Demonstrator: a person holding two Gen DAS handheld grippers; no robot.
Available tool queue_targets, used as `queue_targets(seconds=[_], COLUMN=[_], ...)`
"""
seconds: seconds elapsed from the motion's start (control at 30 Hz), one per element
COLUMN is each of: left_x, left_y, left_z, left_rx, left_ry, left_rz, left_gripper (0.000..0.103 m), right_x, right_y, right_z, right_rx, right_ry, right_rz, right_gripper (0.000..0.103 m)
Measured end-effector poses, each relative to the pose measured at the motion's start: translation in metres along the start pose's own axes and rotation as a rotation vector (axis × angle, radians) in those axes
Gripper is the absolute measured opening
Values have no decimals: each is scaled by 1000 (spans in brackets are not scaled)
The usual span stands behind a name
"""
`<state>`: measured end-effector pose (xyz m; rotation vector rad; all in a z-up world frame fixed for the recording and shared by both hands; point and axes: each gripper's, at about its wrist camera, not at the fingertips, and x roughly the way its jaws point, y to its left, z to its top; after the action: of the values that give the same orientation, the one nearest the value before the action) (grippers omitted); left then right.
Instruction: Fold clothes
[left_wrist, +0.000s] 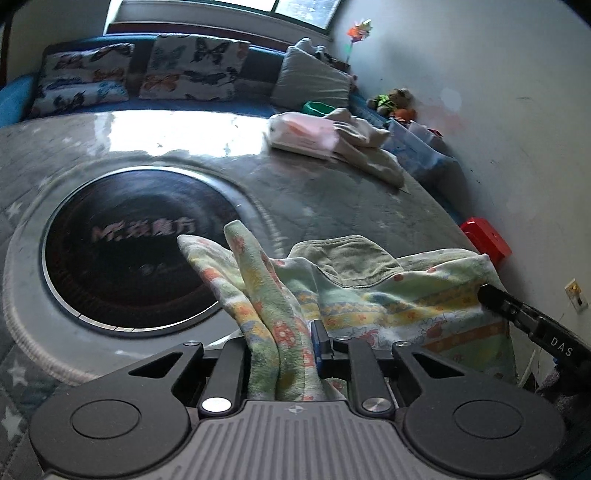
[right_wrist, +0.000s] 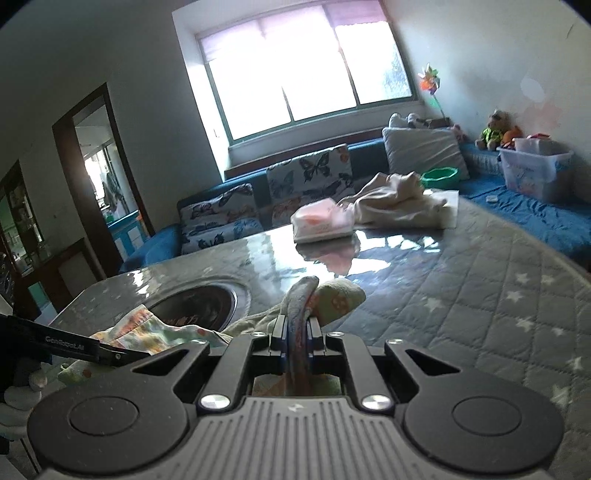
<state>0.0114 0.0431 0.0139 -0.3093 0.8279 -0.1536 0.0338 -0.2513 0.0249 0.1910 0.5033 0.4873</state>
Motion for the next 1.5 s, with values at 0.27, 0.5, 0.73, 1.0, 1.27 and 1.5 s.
queue_targets(seconds=[0.27,0.5,0.73,1.0,1.27,1.5], left_x=[10,17,23,32,35,53], left_y=[-35,-64,-86,-102,-110,-117], left_z=[13,20,26,38,57,65], left_rx=[85,163,218,262,276,300], left_ry=[-11,-23,-37,-43,-63,-53], left_rz=[4,9,16,24,30,64], left_gripper=[18,18,17,17,17,17], right_x=[-17,-29,-38,-41,-39,-28], right_y=[-16,-29,-39,-47,-54,-59], right_z=[9,15,19,24,35,44], right_rx=[1,1,0,-7,-28,-57], right_ry=[-49,-84,-106,-120,-140,-135], right_rz=[-36,-68,-96,-121,-136,-147], right_gripper=[8,8,8,8,8,8])
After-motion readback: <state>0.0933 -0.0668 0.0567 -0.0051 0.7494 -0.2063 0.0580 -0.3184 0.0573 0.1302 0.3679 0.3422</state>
